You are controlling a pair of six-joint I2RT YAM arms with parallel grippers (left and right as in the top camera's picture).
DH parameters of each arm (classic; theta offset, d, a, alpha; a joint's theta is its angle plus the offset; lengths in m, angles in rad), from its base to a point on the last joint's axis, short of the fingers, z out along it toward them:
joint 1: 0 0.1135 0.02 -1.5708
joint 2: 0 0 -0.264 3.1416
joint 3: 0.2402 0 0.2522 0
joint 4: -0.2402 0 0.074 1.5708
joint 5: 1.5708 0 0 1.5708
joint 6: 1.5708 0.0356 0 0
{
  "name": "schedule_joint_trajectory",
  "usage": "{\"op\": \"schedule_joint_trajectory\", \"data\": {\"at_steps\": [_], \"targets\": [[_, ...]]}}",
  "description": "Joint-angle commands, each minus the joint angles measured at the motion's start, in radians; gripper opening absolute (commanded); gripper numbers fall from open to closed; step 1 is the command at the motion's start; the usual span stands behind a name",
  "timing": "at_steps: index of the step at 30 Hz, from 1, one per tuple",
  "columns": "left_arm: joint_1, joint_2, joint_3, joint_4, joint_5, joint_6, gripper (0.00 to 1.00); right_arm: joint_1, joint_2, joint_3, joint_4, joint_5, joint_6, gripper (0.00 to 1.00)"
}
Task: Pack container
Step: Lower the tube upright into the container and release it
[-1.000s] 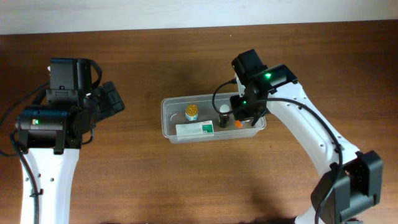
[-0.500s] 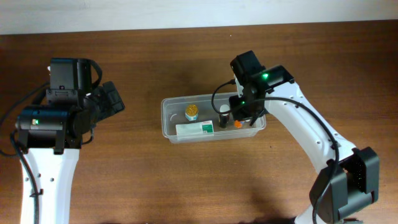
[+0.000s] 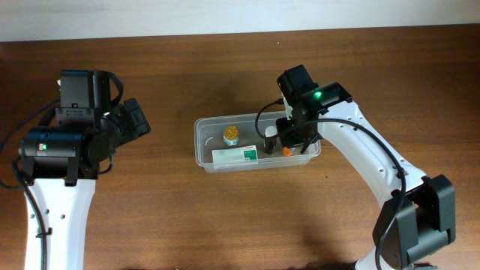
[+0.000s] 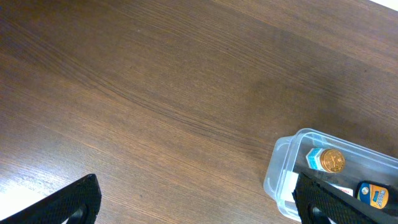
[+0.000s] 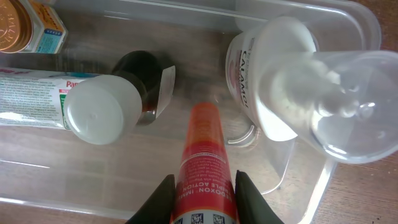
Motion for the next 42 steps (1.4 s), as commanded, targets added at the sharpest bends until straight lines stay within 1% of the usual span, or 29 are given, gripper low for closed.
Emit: {"op": "schedule_joint_trajectory", "data": {"at_steps": [1,23,24,26,33,39,42], "targets": [[0.005,-0.006,0.006,0.002,-0.014,-0.005,0.99,0.011,0.002,-0.009,0.002,0.013,0.008,0.22],[0.005,-0.006,0.006,0.002,-0.014,-0.005,1.0,0.008,0.002,-0.048,0.033,0.013,0.008,0.23],[0.005,-0.006,0.006,0.002,-0.014,-0.005,0.99,0.008,0.002,-0.048,0.033,0.013,0.008,0.29],[0.005,-0.006,0.006,0.002,-0.014,-0.005,0.99,0.008,0.002,-0.048,0.033,0.013,0.008,0.33],[0.005,-0.006,0.006,0.002,-0.014,-0.005,0.99,0.008,0.002,-0.048,0.032,0.012,0.008,0.4],[0.005,-0.006,0.006,0.002,-0.014,-0.005,0.99,0.008,0.002,-0.048,0.029,0.012,0.008,0.41],[0.005,-0.006,0.006,0.002,-0.014,-0.005,0.99,0.008,0.002,-0.048,0.029,0.012,0.008,0.51]]}}
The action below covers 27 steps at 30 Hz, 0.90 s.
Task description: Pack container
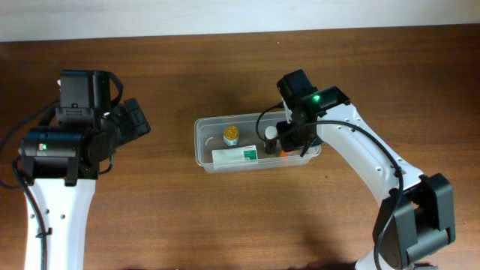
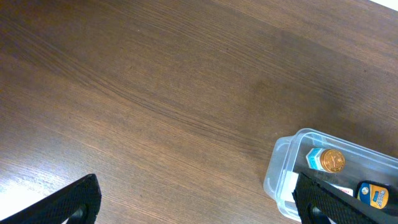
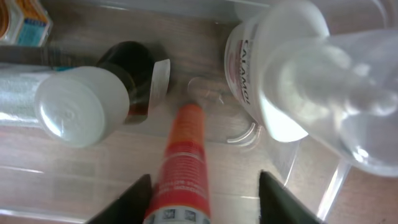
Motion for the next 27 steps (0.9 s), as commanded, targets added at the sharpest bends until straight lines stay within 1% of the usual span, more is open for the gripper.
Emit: {"op": "schedule_joint_trajectory", "data": {"at_steps": [1,3,10,13,17,19,27], "targets": [[0.005,-0.006,0.006,0.002,-0.014,-0.005,0.99,0.008,0.002,-0.005,0.0,0.008,0.006,0.53],[0.005,-0.006,0.006,0.002,-0.014,-0.005,1.0,0.008,0.002,-0.005,0.0,0.008,0.006,0.57],[0.005,-0.006,0.006,0.002,-0.014,-0.005,0.99,0.008,0.002,-0.005,0.0,0.005,0.006,0.6],[0.005,-0.006,0.006,0.002,-0.014,-0.005,0.99,0.008,0.002,-0.005,0.001,-0.012,0.006,0.65],[0.005,-0.006,0.006,0.002,-0.014,-0.005,1.0,0.008,0.002,-0.005,0.006,-0.026,0.006,0.67],[0.005,-0.006,0.006,0.002,-0.014,-0.005,0.99,0.008,0.002,-0.005,0.008,-0.026,0.006,0.7],[0.005,-0.006,0.006,0.002,-0.014,-0.005,0.99,0.008,0.002,-0.001,0.008,-0.039,0.006,0.7]]}}
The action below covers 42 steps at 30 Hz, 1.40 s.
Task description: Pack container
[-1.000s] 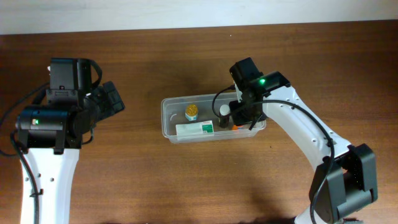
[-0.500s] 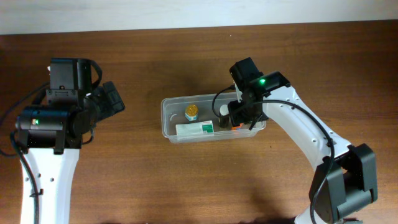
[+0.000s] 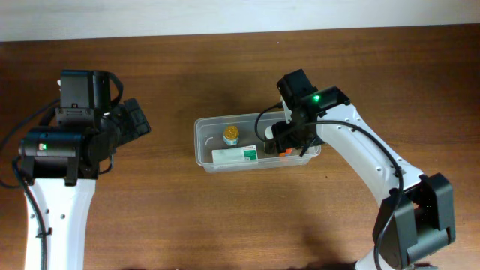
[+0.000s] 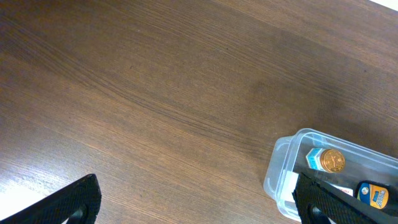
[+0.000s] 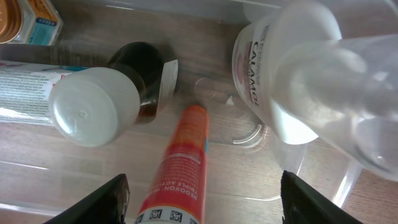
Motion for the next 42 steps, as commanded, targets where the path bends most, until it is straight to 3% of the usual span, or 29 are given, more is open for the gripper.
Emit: {"op": "schedule_joint_trajectory", "data": {"at_steps": [1,15,20,24,25,35,42], "targets": [[0.005,-0.006,0.006,0.002,-0.014,-0.005,0.99,0.008,0.0,0.005,0.003,-0.022,0.007,0.7],[0.005,-0.006,0.006,0.002,-0.014,-0.005,0.99,0.008,-0.11,0.221,-0.141,-0.076,-0.023,0.72],[0.005,-0.006,0.006,0.002,-0.014,-0.005,0.99,0.007,-0.201,0.231,-0.183,-0.077,-0.048,0.8],[0.005,-0.006,0.006,0.002,-0.014,-0.005,0.99,0.007,-0.293,0.23,-0.22,-0.076,-0.049,1.0],[0.005,-0.006,0.006,0.002,-0.014,-0.005,0.99,0.007,-0.317,0.23,-0.228,-0.076,-0.049,0.99],[0.005,-0.006,0.006,0.002,-0.014,-0.005,1.0,0.007,-0.729,0.13,-0.245,-0.077,-0.048,0.99],[0.005,-0.006,0.006,0.002,-0.014,-0.005,0.99,0.007,-1.175,-0.032,-0.29,-0.077,-0.048,0.98]]}}
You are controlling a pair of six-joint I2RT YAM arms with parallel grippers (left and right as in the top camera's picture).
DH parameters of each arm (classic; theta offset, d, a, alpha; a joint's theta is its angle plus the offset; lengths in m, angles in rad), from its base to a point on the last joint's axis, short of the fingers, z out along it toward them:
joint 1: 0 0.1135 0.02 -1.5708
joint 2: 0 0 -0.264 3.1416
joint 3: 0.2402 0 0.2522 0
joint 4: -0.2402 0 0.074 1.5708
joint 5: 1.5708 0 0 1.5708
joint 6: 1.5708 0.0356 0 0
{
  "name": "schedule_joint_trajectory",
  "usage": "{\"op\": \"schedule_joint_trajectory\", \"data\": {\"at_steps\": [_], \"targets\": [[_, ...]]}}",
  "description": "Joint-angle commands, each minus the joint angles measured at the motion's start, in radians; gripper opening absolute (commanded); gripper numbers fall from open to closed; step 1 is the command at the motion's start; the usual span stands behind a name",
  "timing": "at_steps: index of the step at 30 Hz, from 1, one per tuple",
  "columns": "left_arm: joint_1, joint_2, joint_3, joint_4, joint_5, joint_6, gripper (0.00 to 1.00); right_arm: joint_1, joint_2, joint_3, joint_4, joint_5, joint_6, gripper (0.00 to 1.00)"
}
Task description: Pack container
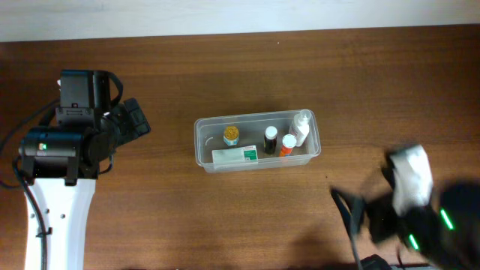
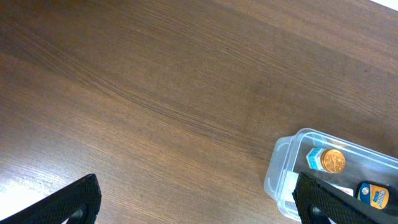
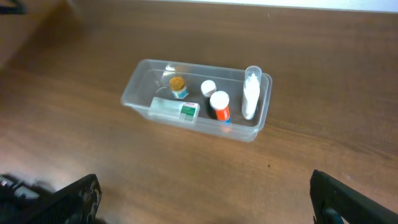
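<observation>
The clear plastic container [image 1: 199, 142] sits mid-table. Inside are a toothpaste box [image 1: 235, 156], a gold-lidded jar [image 1: 231, 135], a dark bottle with a white cap [image 1: 270, 139], an orange tube [image 1: 288, 145] and a white pump bottle [image 1: 301, 127]. The right wrist view shows the container [image 3: 134, 93] from afar, the orange tube [image 3: 221, 107] standing in it. My right gripper [image 3: 205, 205] is open and empty, its arm blurred at the front right. My left gripper [image 2: 196, 202] is open and empty over bare wood, left of the container [image 2: 280, 174].
The left arm [image 1: 67, 150] takes up the table's left side. The blurred right arm [image 1: 409, 210] is at the front right corner. Bare brown wood surrounds the container on all sides.
My right gripper was open inside the container around the orange tube. It is now far back at the front right, empty. The tube remains in the container. The left arm has not moved.
My right gripper was shut on the orange tube, low in the container between the dark bottle and the pump bottle. Then its fingers stood apart from the tube, then wider. Now it is withdrawn and the tube stays packed. The left gripper stayed open throughout.
</observation>
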Motion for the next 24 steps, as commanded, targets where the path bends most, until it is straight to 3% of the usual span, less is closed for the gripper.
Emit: {"op": "schedule_joint_trajectory", "data": {"at_steps": [1,11,24], "targets": [[0.005,-0.006,0.006,0.002,-0.014,-0.005,0.99,0.006,-0.196,-0.058,-0.032,-0.002,-0.01,0.98],[0.005,-0.006,0.006,0.002,-0.014,-0.005,0.99,0.006,-0.566,-0.072,-0.132,-0.002,-0.006,0.98],[0.005,-0.006,0.006,0.002,-0.014,-0.005,1.0,0.006,-0.64,-0.072,-0.272,0.014,-0.01,0.98]]}}
